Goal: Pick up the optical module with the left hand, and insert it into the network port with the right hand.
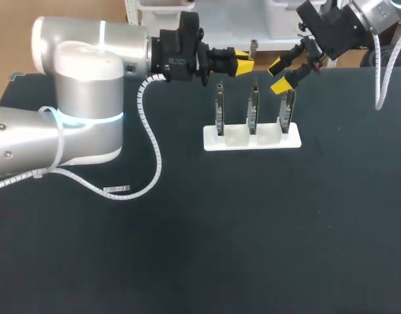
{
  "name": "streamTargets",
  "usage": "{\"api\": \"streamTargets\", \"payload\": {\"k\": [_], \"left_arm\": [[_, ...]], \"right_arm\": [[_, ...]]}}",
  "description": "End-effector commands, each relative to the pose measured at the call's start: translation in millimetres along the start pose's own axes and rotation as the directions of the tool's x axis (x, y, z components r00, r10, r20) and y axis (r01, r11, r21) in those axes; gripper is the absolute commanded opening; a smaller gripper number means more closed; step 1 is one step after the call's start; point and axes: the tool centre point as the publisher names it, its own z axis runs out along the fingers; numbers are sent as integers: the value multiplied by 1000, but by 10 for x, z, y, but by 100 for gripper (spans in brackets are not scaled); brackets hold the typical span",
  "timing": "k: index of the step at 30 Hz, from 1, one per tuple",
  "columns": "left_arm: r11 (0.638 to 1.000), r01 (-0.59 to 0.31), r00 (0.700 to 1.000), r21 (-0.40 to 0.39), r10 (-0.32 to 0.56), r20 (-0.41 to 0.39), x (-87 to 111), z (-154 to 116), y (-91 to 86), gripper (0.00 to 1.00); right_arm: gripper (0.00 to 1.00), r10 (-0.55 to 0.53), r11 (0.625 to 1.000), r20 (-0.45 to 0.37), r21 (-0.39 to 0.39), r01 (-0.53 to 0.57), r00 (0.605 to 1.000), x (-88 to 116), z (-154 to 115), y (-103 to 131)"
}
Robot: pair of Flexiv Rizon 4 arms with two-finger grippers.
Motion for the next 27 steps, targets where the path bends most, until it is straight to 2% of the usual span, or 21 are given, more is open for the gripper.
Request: {"api": "streamTargets", "payload": {"k": [1, 14, 27], "left_arm": [[1000, 7, 1000, 8, -7, 3, 46, 122, 21, 0], [998, 67, 998, 13, -67, -9, 174, 208, 14, 0], [995, 89, 996, 38, -88, -23, 232, 312, 25, 0]], "right_arm": [[100, -1, 1000, 1, 5, 1, 1000, 5, 2, 21], [100, -1, 1000, 1, 5, 1, 1000, 5, 2, 21], [100, -1, 1000, 1, 5, 1, 1000, 5, 2, 21]]}}
